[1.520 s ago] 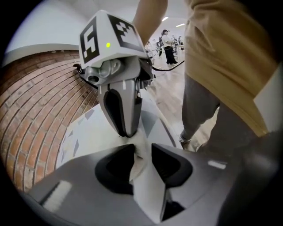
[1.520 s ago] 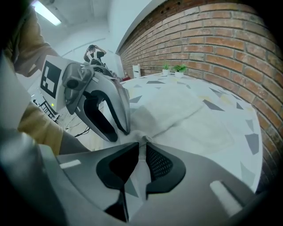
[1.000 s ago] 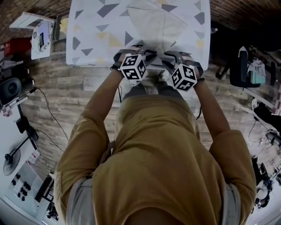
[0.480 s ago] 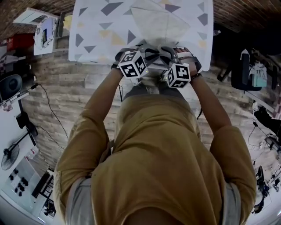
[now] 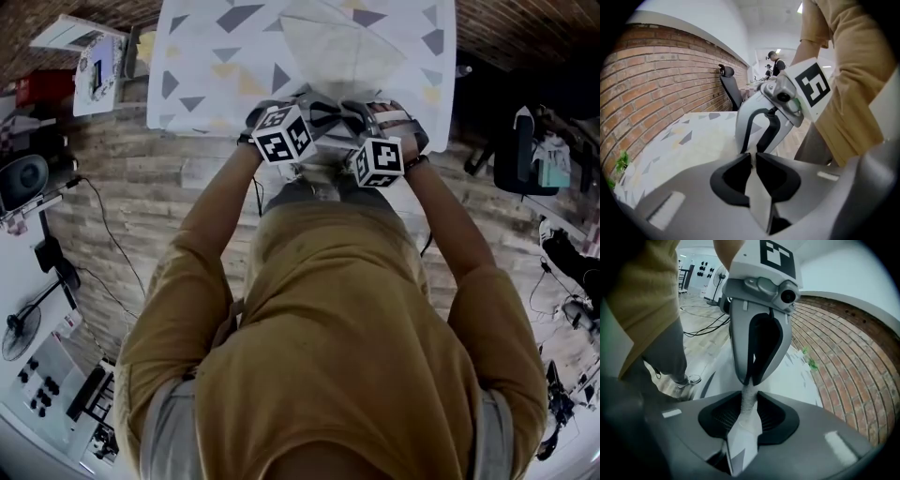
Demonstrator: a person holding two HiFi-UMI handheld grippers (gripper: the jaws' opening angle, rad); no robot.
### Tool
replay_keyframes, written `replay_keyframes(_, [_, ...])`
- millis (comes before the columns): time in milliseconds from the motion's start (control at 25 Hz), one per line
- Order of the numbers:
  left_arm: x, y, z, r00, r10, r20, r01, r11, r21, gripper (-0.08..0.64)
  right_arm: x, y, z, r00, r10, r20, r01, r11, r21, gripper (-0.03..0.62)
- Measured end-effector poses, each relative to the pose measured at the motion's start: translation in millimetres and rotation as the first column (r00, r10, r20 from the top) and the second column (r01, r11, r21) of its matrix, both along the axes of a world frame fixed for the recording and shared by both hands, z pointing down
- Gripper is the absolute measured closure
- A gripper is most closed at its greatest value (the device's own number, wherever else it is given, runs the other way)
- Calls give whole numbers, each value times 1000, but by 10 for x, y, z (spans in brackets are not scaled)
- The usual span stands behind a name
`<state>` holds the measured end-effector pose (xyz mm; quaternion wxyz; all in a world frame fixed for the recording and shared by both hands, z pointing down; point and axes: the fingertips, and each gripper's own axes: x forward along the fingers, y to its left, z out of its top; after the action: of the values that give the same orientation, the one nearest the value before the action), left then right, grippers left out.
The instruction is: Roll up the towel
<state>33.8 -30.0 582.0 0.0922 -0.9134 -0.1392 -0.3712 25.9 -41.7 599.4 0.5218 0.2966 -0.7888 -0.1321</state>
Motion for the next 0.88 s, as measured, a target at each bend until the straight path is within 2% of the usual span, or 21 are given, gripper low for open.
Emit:
replay_keyframes(160, [-9,-38,-26,1000,-23,-18,23,1000,1,476,20,-18,-15,998,52,46,-50,998,-49,532])
replay_keyframes(320, [-52,-10,-62,999,-10,-35,12,999,46,476,23,18,-53,985,116,127,-98,985,-141,538])
replay_keyframes(520, [-77,-29,-106,999,11,-49,-6,995,103,443,77,29,-149,974,141,178,-105,975,-195,538])
replay_keyframes(760, [36,62,-127,996,69,-49,-65,995,79,416,34,146,-182,964,115,241,-32,946,-322,538])
replay_keyframes(880, [72,63,-129,997,46,-65,-45,999,19,429,65,138,-198,946,148,288,-36,932,-361,537])
